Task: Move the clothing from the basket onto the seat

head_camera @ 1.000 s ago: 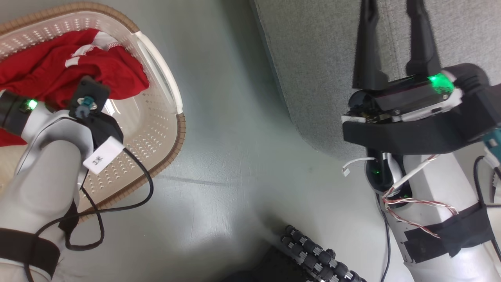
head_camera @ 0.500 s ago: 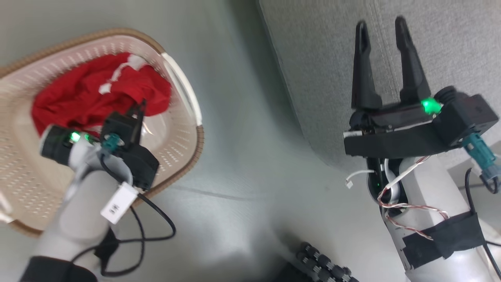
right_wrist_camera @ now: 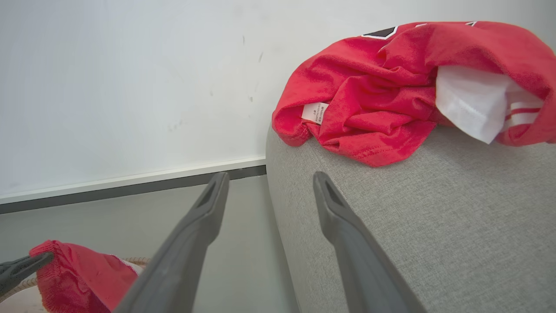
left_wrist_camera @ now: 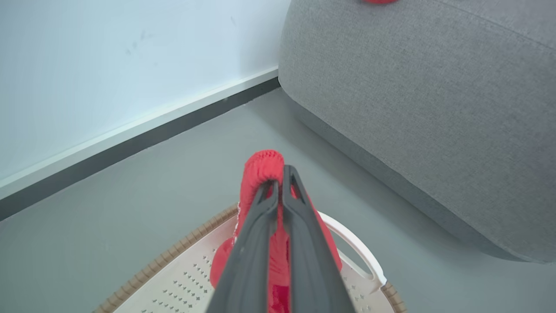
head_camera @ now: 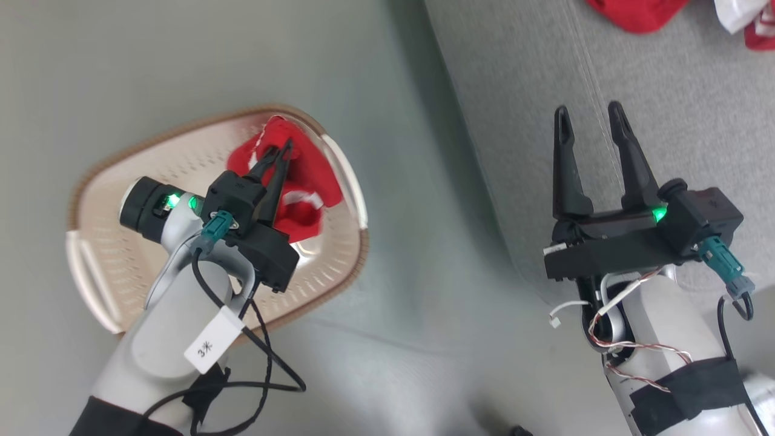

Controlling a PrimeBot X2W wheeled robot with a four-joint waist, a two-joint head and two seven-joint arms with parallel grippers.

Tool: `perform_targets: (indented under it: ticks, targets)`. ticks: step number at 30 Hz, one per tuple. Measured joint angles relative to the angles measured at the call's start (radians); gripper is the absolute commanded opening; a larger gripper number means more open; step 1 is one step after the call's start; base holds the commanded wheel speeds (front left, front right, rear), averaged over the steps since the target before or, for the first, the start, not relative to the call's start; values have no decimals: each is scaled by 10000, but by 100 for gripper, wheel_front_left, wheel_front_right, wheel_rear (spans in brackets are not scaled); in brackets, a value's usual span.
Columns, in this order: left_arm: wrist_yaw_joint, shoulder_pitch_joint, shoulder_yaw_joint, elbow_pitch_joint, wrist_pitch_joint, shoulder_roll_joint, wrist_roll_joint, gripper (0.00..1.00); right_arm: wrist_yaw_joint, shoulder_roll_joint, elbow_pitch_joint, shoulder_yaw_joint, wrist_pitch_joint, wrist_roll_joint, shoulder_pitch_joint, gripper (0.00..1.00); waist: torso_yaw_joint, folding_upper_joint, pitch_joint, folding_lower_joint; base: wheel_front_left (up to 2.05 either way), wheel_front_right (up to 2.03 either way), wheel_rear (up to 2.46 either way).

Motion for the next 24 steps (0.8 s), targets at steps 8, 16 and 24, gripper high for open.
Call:
perform_targets:
  ticks: [8, 16, 24]
  targets:
    - [-94, 376, 33, -1110, 0, -94, -77, 0, 21, -209, 545, -171, 0, -40, 560, 100, 813, 0, -1288, -1, 0, 0, 0]
    - [-178, 404, 88, -1824, 0, -151, -161, 0, 107, -286, 1043, -190, 2, -42, 1098, 100, 1473, -1, -2502, -1, 0, 0, 0]
    - [-267, 862, -6, -2040, 0, -268, -188, 0, 265, -314, 1430, -190, 2, -42, 1519, 100, 2046, -1, -3736, -2, 0, 0, 0]
